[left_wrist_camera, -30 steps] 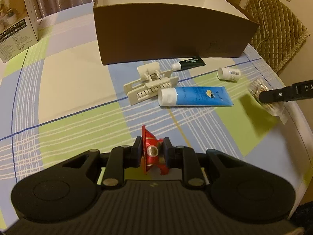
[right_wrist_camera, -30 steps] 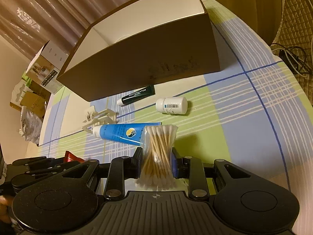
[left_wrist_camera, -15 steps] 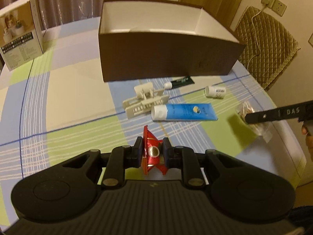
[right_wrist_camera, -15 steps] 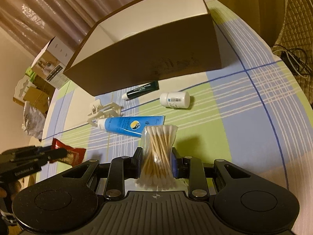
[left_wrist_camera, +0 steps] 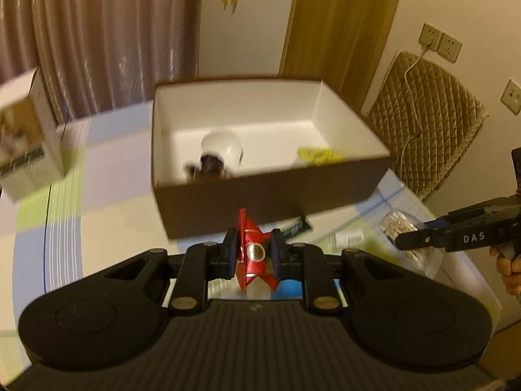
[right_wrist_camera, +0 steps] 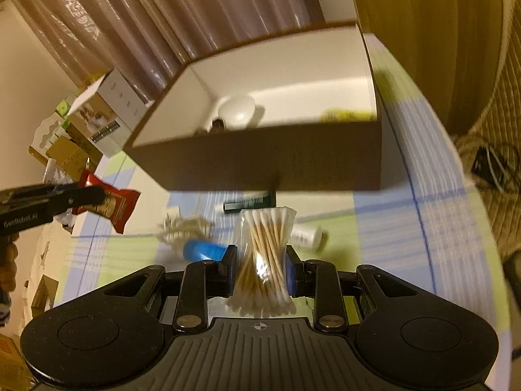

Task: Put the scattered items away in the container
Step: 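Carry the red packet in the left tool and swab bag in the right tool into the box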

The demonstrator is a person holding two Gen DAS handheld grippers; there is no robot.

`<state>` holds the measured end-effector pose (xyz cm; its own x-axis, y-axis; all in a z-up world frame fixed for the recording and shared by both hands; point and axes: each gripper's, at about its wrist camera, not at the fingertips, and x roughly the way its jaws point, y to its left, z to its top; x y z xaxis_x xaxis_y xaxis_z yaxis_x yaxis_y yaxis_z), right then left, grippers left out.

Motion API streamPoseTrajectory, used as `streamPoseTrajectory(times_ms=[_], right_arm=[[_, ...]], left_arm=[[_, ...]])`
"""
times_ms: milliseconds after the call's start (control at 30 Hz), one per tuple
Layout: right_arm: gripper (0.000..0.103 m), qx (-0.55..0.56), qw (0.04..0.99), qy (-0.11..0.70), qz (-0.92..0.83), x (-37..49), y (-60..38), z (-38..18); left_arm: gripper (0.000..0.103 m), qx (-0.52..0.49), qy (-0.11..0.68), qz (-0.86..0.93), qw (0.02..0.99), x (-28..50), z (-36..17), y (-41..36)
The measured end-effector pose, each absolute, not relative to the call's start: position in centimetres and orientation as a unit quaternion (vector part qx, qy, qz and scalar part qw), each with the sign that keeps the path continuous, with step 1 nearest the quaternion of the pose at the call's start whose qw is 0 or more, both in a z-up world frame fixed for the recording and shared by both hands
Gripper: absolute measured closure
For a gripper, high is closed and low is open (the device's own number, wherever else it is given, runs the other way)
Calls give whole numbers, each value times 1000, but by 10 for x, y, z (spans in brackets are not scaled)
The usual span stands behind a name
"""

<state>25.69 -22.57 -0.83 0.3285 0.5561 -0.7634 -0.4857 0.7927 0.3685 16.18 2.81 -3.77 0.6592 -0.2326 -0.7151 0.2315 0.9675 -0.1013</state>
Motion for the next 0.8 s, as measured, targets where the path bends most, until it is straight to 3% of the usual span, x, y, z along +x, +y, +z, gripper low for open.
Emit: streamPoseTrajectory(times_ms=[433,800], right_arm=[[72,6,842,422,336,325,-199,35],[72,2,837,442,323,418,-168,13]], left_arm=[[86,25,356,-159,920,249,-13,-5],[86,33,384,-169,907,342,-39,-25]])
